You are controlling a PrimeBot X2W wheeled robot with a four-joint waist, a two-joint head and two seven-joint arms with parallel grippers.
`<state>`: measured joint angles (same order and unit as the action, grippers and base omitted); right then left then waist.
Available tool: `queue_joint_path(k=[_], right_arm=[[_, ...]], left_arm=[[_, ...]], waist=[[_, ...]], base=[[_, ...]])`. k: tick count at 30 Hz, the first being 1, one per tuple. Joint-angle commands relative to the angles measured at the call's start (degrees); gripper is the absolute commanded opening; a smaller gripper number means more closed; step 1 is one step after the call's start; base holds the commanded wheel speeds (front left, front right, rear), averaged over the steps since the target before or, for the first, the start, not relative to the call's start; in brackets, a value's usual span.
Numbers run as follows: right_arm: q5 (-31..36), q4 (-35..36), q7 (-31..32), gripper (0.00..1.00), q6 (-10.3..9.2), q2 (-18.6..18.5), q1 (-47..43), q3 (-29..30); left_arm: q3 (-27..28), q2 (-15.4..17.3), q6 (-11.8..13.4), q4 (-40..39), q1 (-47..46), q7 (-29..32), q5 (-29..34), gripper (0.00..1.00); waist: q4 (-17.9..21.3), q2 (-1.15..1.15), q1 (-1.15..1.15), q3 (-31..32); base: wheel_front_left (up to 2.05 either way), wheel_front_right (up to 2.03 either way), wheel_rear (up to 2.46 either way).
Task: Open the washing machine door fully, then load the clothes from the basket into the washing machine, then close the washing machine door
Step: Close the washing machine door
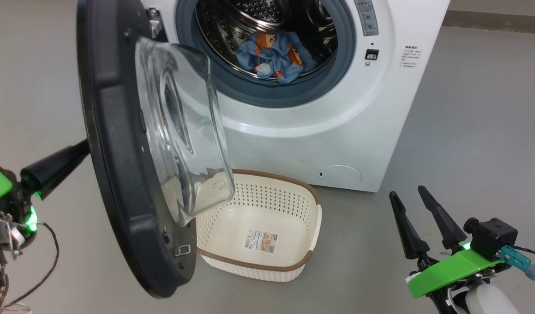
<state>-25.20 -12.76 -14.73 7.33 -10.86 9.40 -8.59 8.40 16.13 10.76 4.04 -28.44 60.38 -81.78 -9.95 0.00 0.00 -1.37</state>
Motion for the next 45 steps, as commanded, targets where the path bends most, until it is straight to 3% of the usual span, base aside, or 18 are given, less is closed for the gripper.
queue_joint_path(k=[1, 12, 13, 14, 16, 18, 19, 22, 33, 45], right_arm=[[0.6, 1.3, -0.3, 1.00, 0.16, -0.2, 0.1, -1.0], [0.3, 1.0, -0.3, 1.00, 0.16, -0.2, -0.3, -1.4], [0.2, 1.0, -0.3, 1.00, 0.16, -0.3, -0.3, -1.4], [0.2, 1.0, -0.3, 1.00, 0.16, -0.3, -0.3, -1.5], [0.1, 1.0, -0.3, 1.00, 0.16, -0.4, -0.3, -1.6], [0.1, 1.1, -0.3, 1.00, 0.16, -0.4, -0.4, -1.8], [0.0, 1.1, -0.3, 1.00, 0.16, -0.5, -0.4, -1.8], [0.0, 1.1, -0.3, 1.00, 0.16, -0.6, -0.5, -1.8], [0.2, 1.3, -0.3, 1.00, 0.16, -0.5, -1.2, -1.9], [0.3, 1.8, -0.3, 1.00, 0.16, -0.6, -1.1, -1.4]], left_arm=[[2.1, 2.2, -0.7, -1.5, -0.5, -0.4, 0.4, 0.00], [2.6, 2.6, -1.1, -1.9, 0.6, -0.7, 0.9, 0.00], [2.7, 2.7, -1.1, -1.9, 0.7, -0.9, 1.1, 0.13], [2.8, 2.9, -1.3, -1.9, 0.8, -1.0, 1.2, 0.38], [3.1, 3.4, -1.9, -2.1, 1.1, -1.6, 1.8, 0.49], [3.1, 3.9, -3.2, -2.5, 1.7, -2.4, 3.0, 0.93], [3.1, 4.0, -3.6, -2.9, 2.2, -2.9, 3.4, 1.00], [2.5, 6.0, -6.2, -3.1, 4.1, -4.2, 6.7, 1.00], [3.5, 6.8, -14.8, -4.4, 9.6, -12.8, 13.3, 1.00], [2.2, 7.5, -18.2, -8.7, 18.0, -28.1, 22.5, 1.00]], waist=[[-0.4, 0.00, 0.00, 0.3], [-1.7, 0.00, 0.00, 1.3], [-1.8, 0.00, 0.00, 1.4], [-1.8, 0.00, 0.00, 1.4], [-1.9, 0.00, 0.00, 1.3], [-1.8, 0.00, 0.00, 1.3], [-1.8, 0.00, 0.00, 1.3], [-1.6, 0.00, 0.00, 1.4], [-1.5, 0.00, 0.00, 2.0], [-1.6, 0.00, 0.00, 1.1]], base=[[0.00, 0.00, 0.00], [0.00, 0.00, 0.00], [0.00, 0.00, 0.00], [0.00, 0.00, 0.00], [0.00, 0.00, 0.00], [0.00, 0.00, 0.00], [0.00, 0.00, 0.00], [0.00, 0.00, 0.00], [0.00, 0.00, 0.00], [0.00, 0.00, 0.00]])
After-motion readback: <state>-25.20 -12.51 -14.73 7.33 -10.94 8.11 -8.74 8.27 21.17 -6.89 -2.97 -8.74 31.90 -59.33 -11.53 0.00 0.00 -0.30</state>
